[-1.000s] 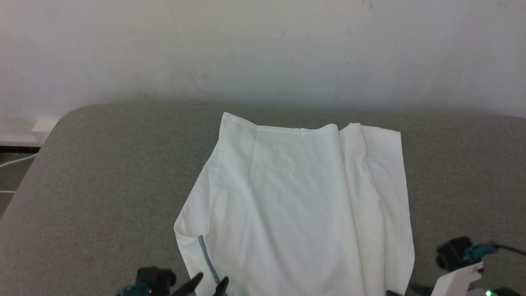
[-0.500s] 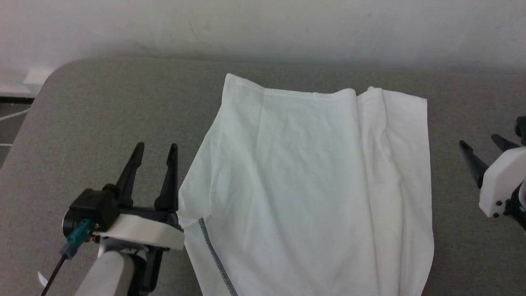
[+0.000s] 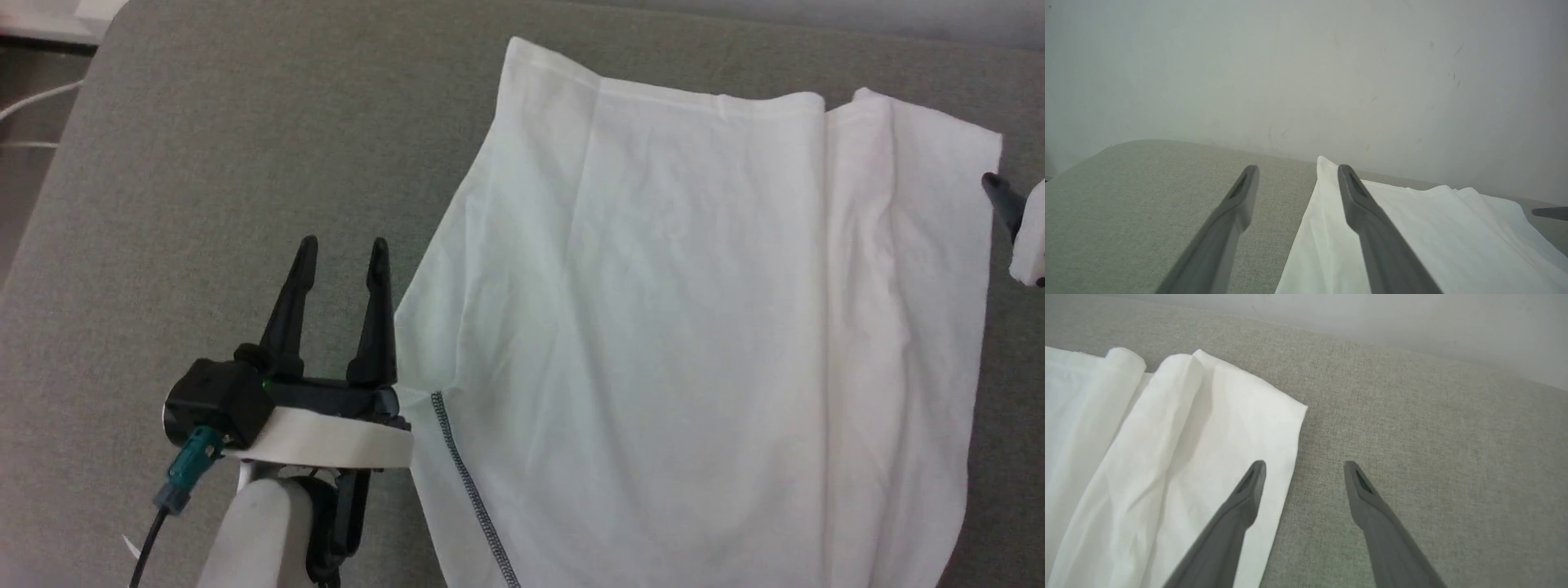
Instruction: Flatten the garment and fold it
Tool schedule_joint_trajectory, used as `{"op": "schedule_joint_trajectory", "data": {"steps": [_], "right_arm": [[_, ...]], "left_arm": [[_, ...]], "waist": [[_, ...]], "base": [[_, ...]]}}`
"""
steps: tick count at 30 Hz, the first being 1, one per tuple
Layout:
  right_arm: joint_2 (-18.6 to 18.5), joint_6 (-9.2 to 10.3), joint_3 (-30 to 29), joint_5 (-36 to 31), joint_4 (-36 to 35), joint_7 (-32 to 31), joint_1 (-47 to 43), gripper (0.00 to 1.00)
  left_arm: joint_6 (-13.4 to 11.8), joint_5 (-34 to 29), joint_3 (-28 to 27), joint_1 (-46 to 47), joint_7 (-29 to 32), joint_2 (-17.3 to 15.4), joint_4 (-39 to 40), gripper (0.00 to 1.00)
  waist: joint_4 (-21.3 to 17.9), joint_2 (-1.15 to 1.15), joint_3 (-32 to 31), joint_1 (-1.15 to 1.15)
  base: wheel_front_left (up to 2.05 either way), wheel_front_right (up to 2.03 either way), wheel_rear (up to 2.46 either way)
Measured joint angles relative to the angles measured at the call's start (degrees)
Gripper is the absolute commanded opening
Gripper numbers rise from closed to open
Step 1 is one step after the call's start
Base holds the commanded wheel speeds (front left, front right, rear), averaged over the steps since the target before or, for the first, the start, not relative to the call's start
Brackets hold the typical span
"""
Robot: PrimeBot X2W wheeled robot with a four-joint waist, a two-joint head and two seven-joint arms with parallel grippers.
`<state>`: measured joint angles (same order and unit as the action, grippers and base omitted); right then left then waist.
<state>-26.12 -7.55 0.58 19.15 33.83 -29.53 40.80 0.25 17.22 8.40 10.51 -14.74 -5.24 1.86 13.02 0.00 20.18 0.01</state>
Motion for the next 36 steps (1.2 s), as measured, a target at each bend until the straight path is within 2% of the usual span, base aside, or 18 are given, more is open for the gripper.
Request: {"op": "schedule_joint_trajectory", "data": {"steps": [6, 7, 8, 9, 16, 21, 25, 30, 36], "right_arm": [[-0.85, 0.01, 1.08, 0.09, 7.54, 2.63, 2.66, 1.00], [-1.15, 0.02, 1.53, 0.27, 8.09, 3.05, 3.03, 0.53], [-1.35, 0.02, 1.86, 0.73, 8.51, 3.54, 3.46, 0.17], [-1.48, 0.02, 2.27, 1.11, 8.82, 4.31, 3.75, 0.00], [-1.68, -0.08, 2.72, 1.99, 12.84, 13.07, 3.69, 0.00], [-4.89, -0.07, -0.51, 0.51, 16.05, 18.75, 2.52, 0.00], [-7.93, -0.07, -3.56, -1.54, 17.67, 20.52, 1.07, 0.00], [-11.10, -0.07, -9.98, -5.08, 20.74, 20.68, -2.49, 0.00], [-12.68, -0.07, -22.08, -11.05, 23.80, 22.08, -7.47, 0.00]], "left_arm": [[1.78, -1.21, -2.20, -0.01, 0.01, 1.24, -0.37, 1.00], [1.93, -1.33, -2.53, -0.02, 0.01, 1.35, -0.44, 1.00], [2.22, -1.56, -2.82, -0.03, 0.01, 1.43, -0.49, 1.00], [2.25, -1.74, -3.11, -0.04, 0.01, 1.49, -0.55, 1.00], [2.87, -2.72, -4.30, -0.07, 0.01, 1.94, -1.49, 1.00], [3.77, -3.20, -5.20, -0.21, 0.01, 2.05, -2.26, 1.00], [4.25, -3.32, -6.06, -1.26, 0.01, 2.08, -2.67, 1.00], [4.72, -3.33, -7.08, -2.82, 0.01, 2.11, -3.26, 1.00], [4.86, -3.65, -7.27, -4.60, 0.01, 2.19, -3.86, 1.00]], "waist": [[3.29, 0.01, 2.38, -0.01], [3.66, 0.01, 2.68, -0.01], [3.93, 0.01, 2.95, -0.02], [4.13, 0.01, 3.17, -0.02], [3.41, 0.01, 2.32, -0.01], [1.78, 0.01, -0.12, -0.01], [0.33, 0.01, -2.56, -0.01], [-1.65, 0.01, -5.76, -0.02], [-3.72, 0.01, -9.64, -0.02]], "base": [[0.00, 0.00, 0.00], [0.00, 0.00, 0.00], [0.00, 0.00, 0.00], [0.00, 0.00, 0.00], [0.00, 0.00, 0.00], [0.00, 0.00, 0.00], [0.00, 0.00, 0.00], [0.00, 0.00, 0.00], [0.00, 0.00, 0.00]]}}
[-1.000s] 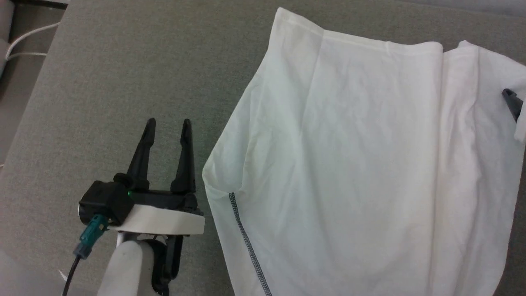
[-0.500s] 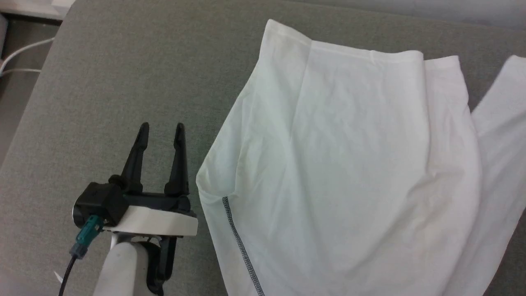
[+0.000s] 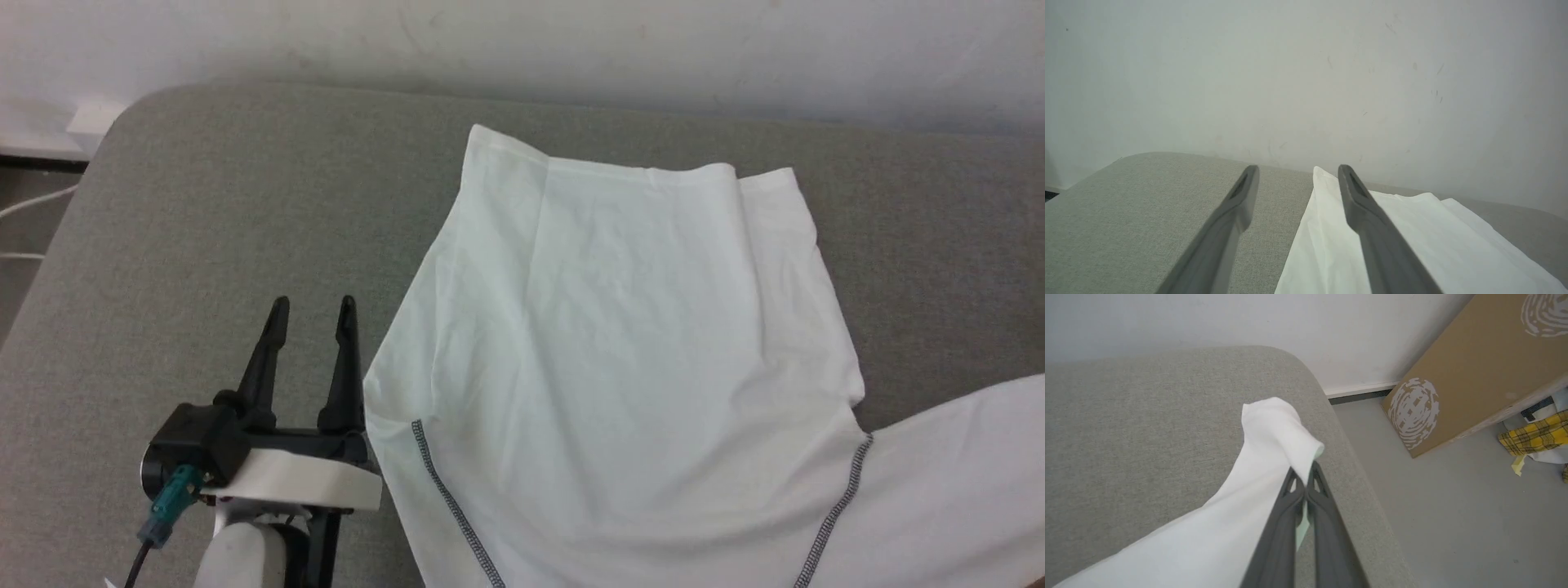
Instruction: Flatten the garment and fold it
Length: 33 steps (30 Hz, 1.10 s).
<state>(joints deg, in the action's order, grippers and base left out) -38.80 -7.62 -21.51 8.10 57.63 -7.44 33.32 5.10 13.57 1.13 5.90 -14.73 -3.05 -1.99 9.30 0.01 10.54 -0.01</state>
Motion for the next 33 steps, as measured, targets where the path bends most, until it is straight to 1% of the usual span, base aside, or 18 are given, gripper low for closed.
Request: {"op": "schedule_joint_trajectory", "data": {"steps": [4, 7, 8, 10, 12, 15, 21, 24, 26, 28, 30, 33], "right_arm": [[-0.09, 0.00, -7.80, -5.26, -0.35, 0.59, -3.51, 0.00], [0.84, 0.00, -13.07, -8.80, -2.81, 0.88, -5.58, 0.00], [1.58, 0.01, -13.85, -9.81, -4.28, 0.94, -5.97, 0.00], [4.65, 0.04, -14.10, -10.01, -8.45, 0.96, -6.19, 0.00], [9.26, 0.07, -12.25, -9.05, -14.10, 0.76, -6.20, 0.00], [15.47, 0.05, -7.03, -7.25, -25.06, -1.38, -7.10, 0.00], [26.42, 0.07, 5.01, -0.12, -50.46, -11.10, -13.14, 0.00], [31.60, 0.07, 11.63, 1.32, -59.46, -15.25, -16.40, 0.00], [33.96, 0.07, 15.58, 2.24, -61.81, -16.81, -17.64, 0.00], [34.88, 0.07, 18.94, 1.90, -61.93, -17.05, -18.23, 0.00], [35.39, 0.07, 21.28, 1.79, -60.71, -16.12, -18.23, 0.00], [35.76, 0.07, 24.18, 1.66, -56.36, -14.41, -17.62, 0.00]], "left_arm": [[0.34, -0.01, -0.18, -1.23, 0.00, 0.03, -0.02, 1.00], [0.34, -0.01, -0.42, -2.27, 0.00, 0.02, 0.00, 1.00], [0.34, -0.01, -0.46, -2.54, 0.00, 0.02, -0.01, 1.00], [0.35, -0.01, -0.56, -3.03, 0.00, 0.07, 0.04, 1.00], [0.36, -0.01, -0.91, -3.59, -0.01, 0.08, 0.09, 1.00], [0.35, -0.01, -1.33, -4.05, -0.01, 0.05, 0.19, 1.00], [0.31, 0.23, -0.94, -4.37, -0.01, 0.09, 0.82, 1.00], [-0.13, 0.57, -0.40, -4.36, -0.01, 0.10, 1.13, 1.00], [-0.22, 0.74, -0.04, -4.35, 0.00, 0.10, 1.20, 1.00], [-0.60, 0.91, 0.40, -4.32, 0.00, 0.10, 1.19, 1.00], [-0.66, 0.99, 0.86, -4.22, 0.00, 0.11, 1.18, 1.00], [-0.69, 1.03, 1.22, -3.98, 0.00, 0.11, 1.05, 1.00]], "waist": [[-1.02, 0.00, -2.55, -0.01], [-1.72, 0.00, -4.26, -0.01], [-1.94, 0.00, -4.78, -0.01], [-2.33, -0.01, -5.78, -0.01], [-2.76, -0.01, -6.56, 0.00], [-3.51, -0.01, -7.35, 0.01], [-3.52, -0.01, -7.95, 0.00], [-2.78, -0.01, -7.51, 0.01], [-2.18, 0.00, -7.10, 0.01], [-1.44, -0.01, -6.67, 0.01], [-0.59, -0.01, -6.18, 0.01], [0.89, 0.00, -5.48, 0.01]], "base": [[0.00, 0.00, 0.00], [0.00, 0.00, 0.00], [0.00, 0.00, 0.00], [0.00, 0.00, 0.00], [0.00, 0.00, 0.00], [0.00, 0.00, 0.00], [0.00, 0.00, 0.00], [0.00, 0.00, 0.00], [0.00, 0.00, 0.00], [0.00, 0.00, 0.00], [0.00, 0.00, 0.00], [0.00, 0.00, 0.00]]}}
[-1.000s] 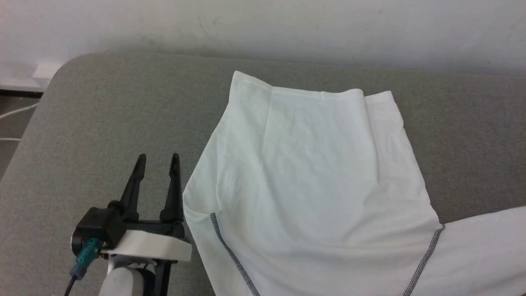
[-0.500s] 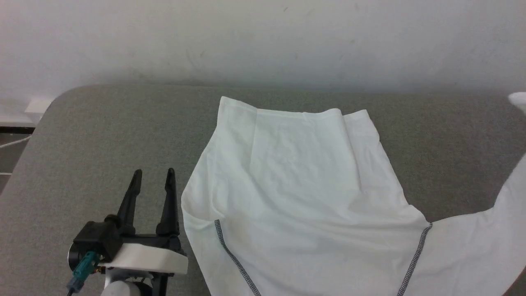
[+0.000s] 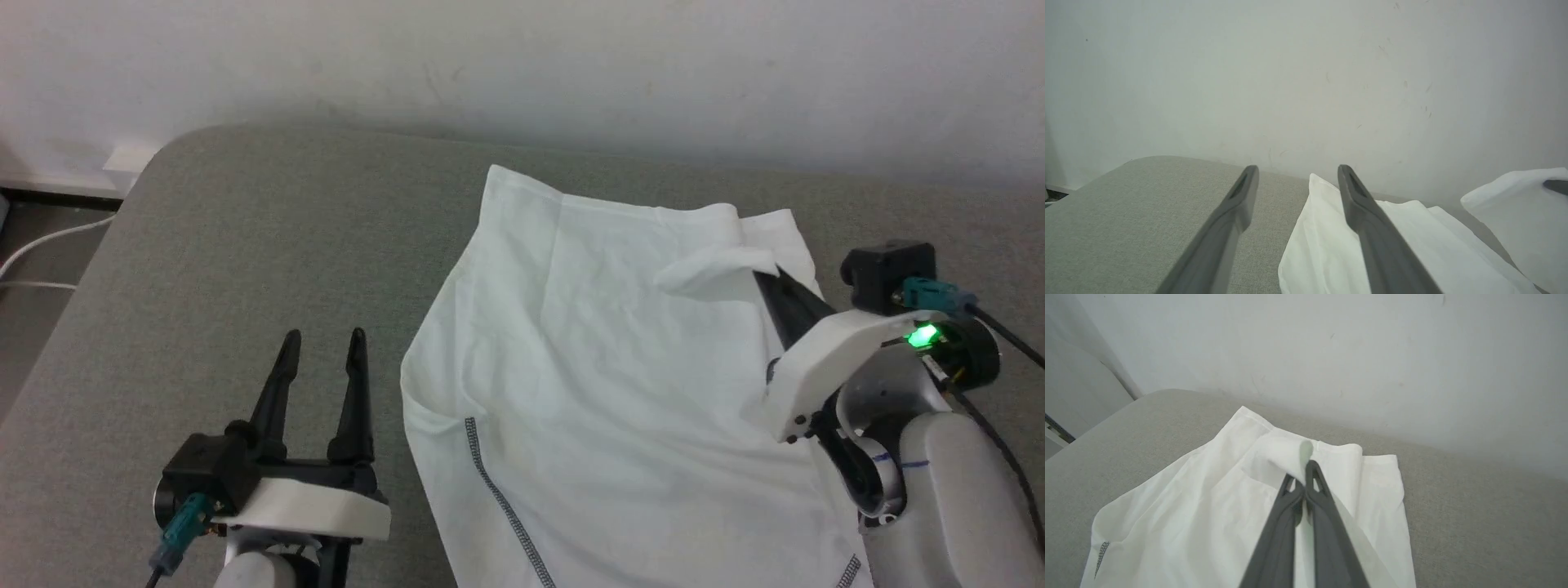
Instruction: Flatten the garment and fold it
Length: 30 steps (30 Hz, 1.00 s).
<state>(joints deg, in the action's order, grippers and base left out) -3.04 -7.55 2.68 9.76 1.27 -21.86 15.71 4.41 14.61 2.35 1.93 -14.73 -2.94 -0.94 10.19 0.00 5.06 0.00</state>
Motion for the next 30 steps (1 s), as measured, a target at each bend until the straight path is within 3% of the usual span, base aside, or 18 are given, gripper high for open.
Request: {"op": "schedule_joint_trajectory", "data": {"steps": [9, 23, 24, 25, 30], "right_arm": [[0.00, 0.01, 6.80, 1.03, 16.12, 9.42, 6.77, 0.00], [0.09, 0.01, 21.84, 3.58, 29.55, 15.27, 9.94, 0.00], [0.02, 0.01, 23.54, 3.46, 30.53, 14.89, 10.20, 0.24], [-0.02, 0.01, 25.12, 3.64, 31.30, 14.80, 10.31, 1.00], [0.20, 0.00, 34.66, 9.38, 31.15, 15.90, 11.06, 1.00]], "left_arm": [[-0.49, 0.66, 1.54, 1.10, 0.00, 0.00, -0.62, 1.00], [-0.96, 2.09, 2.75, 2.27, 0.00, -0.01, -1.80, 1.00], [-0.97, 2.13, 2.79, 2.30, 0.00, -0.01, -1.96, 1.00], [-0.98, 2.14, 2.87, 2.32, 0.00, -0.01, -2.11, 1.00], [-1.00, 2.14, 2.53, 2.33, -0.01, -0.01, -2.88, 1.00]], "waist": [[4.82, 0.00, 2.23, 0.00], [8.86, -0.01, 5.23, 0.00], [8.87, 0.00, 5.20, 0.01], [8.86, -0.01, 5.11, 0.01], [8.32, -0.01, 4.13, 0.00]], "base": [[0.00, 0.00, 0.00], [0.00, 0.00, 0.00], [0.00, 0.00, 0.00], [0.00, 0.00, 0.00], [0.00, 0.00, 0.00]]}}
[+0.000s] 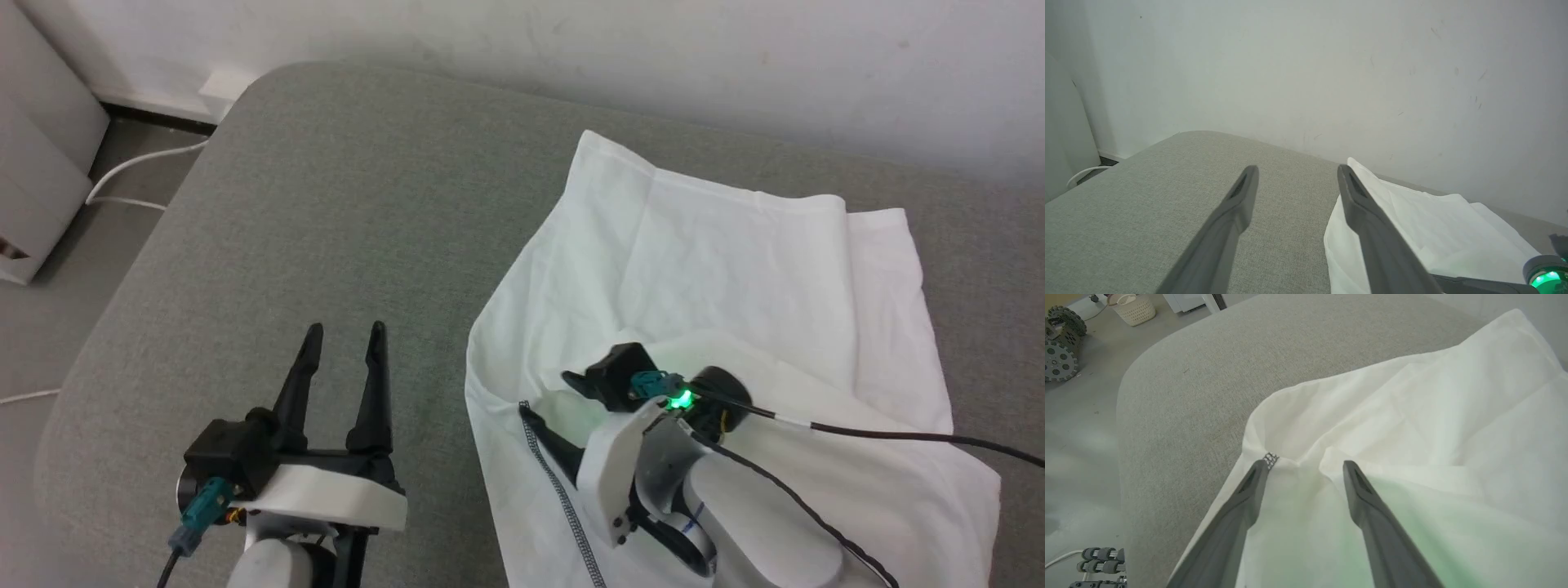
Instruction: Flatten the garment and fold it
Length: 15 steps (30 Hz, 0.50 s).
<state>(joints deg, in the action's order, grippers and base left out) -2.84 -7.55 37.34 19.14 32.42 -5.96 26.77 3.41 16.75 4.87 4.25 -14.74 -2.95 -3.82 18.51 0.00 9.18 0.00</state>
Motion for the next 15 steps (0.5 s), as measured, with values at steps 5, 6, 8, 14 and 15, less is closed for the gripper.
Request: {"op": "schedule_joint_trajectory", "data": {"steps": [5, 6, 8, 14, 15], "right_arm": [[0.16, 0.00, 1.47, 3.53, -1.18, 3.49, 2.87, 1.00], [0.16, -0.01, 0.33, 3.41, -1.15, 4.39, 3.59, 1.00], [-0.75, 0.00, -2.25, 1.77, -1.47, 6.42, 5.09, 1.00], [-8.15, 0.00, -14.67, -3.70, -5.88, 13.06, 6.08, 1.00], [-9.34, 0.01, -17.31, -4.41, -7.14, 14.05, 5.55, 1.00]], "left_arm": [[0.03, -0.03, -1.16, -0.08, 0.00, 0.00, -0.22, 1.00], [0.05, -0.02, -1.46, -0.11, 0.01, 0.00, -0.21, 1.00], [0.08, -0.02, -1.98, -0.19, 0.00, 0.01, -0.16, 1.00], [1.07, -0.12, -3.14, -0.29, 0.00, 0.01, -0.18, 1.00], [1.16, -0.12, -3.42, -0.28, 0.00, 0.02, -0.26, 1.00]], "waist": [[-1.69, 0.00, -1.34, -0.01], [-2.13, 0.00, -1.62, -0.01], [-3.15, 0.00, -2.17, -0.01], [-6.79, 0.00, -3.43, 0.00], [-7.48, 0.00, -3.56, -0.01]], "base": [[0.00, 0.00, 0.00], [0.00, 0.00, 0.00], [0.00, 0.00, 0.00], [0.00, 0.00, 0.00], [0.00, 0.00, 0.00]]}}
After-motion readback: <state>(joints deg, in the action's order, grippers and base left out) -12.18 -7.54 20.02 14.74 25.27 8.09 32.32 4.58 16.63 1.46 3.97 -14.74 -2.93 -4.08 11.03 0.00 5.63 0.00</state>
